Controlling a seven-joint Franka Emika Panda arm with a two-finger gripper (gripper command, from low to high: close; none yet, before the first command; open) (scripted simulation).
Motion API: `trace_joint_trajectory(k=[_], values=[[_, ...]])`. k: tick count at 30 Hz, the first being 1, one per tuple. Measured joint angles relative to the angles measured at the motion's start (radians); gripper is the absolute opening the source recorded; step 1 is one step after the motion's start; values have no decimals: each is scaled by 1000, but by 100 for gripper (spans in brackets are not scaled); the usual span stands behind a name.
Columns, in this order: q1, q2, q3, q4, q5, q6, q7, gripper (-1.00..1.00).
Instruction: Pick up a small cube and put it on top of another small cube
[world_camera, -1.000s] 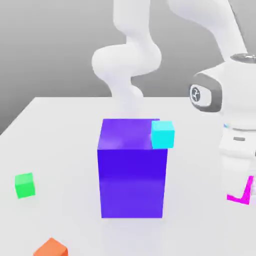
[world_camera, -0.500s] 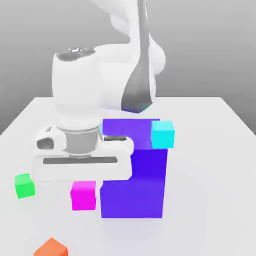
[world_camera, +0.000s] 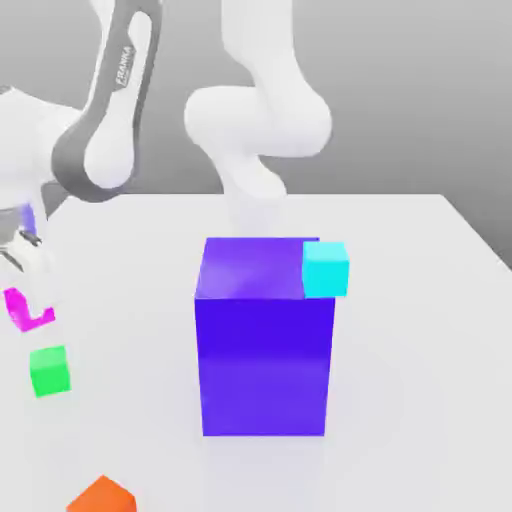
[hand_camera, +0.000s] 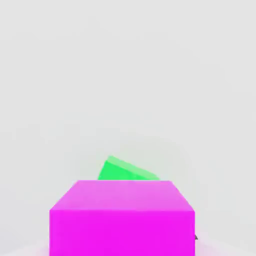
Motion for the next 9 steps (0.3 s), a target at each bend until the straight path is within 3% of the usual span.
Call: trace_joint_trajectory(k=[5, 6, 9], values=[[-24, 124, 71, 7, 161, 98, -115, -100], [-41, 150, 95, 8, 196, 118, -140, 100], [-41, 150, 95, 8, 196, 118, -140, 100]])
